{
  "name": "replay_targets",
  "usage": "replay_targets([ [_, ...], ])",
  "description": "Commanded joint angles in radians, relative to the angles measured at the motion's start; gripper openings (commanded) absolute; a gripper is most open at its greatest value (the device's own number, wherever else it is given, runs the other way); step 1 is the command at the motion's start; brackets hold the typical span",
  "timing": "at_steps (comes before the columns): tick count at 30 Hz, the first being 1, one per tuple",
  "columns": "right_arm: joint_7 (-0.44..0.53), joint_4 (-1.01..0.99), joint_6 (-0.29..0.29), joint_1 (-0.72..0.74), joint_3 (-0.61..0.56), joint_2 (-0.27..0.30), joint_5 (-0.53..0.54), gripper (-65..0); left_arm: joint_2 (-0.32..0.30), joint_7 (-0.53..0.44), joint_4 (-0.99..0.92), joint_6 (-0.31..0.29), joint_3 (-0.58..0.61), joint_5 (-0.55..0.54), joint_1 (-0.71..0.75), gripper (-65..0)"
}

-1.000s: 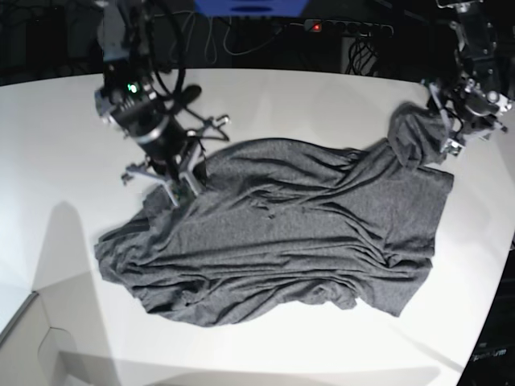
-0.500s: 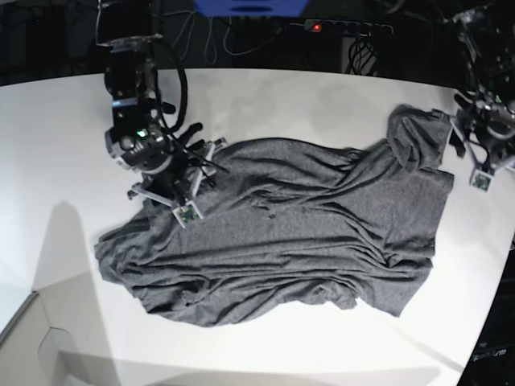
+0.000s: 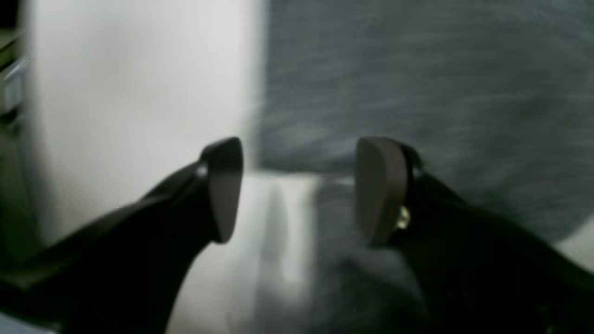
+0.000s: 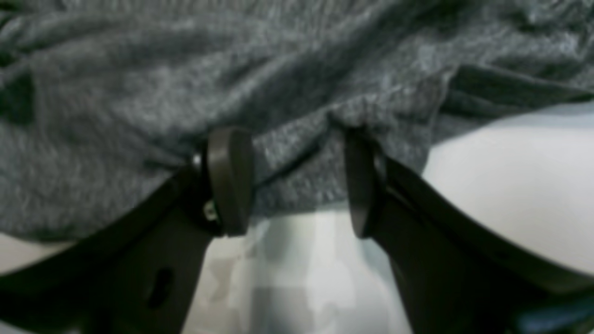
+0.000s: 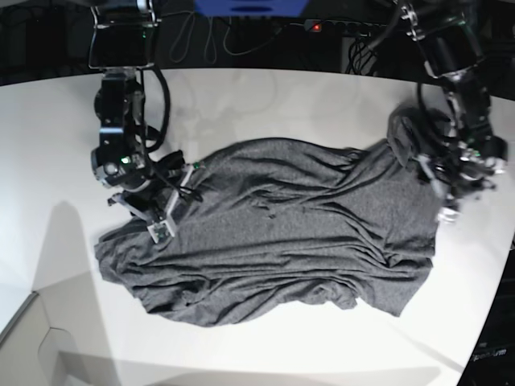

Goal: Layout the t-shirt on the table in an organized manner, then fold the t-shirt properly
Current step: 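Grasp the shirt's collar-side corners with both grippers, then pull the corners apart with both grippers to spread the shirt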

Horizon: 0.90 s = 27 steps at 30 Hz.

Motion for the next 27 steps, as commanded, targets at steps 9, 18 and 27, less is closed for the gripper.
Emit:
replay_targets([
  [9,0.046,-0.02,-0.002,0.007,0.013,0.0,0.014,-32.6,-0.024,-0.106,-0.173,0.007,0.021,0.007,-0.016,-27.6],
  [18,0.068,-0.023,-0.002,0.003,0.014,0.002,0.014,-65.0,-0.033,-0.128,-0.199,0.007,0.02,0.007,-0.012,-27.8],
  [27,0.066,0.208,-0.002,-0.116,0.062,0.002,0.014,-65.0,-0.03,-0.126,-0.094,0.007,0.02,0.007,0.04,-27.9],
])
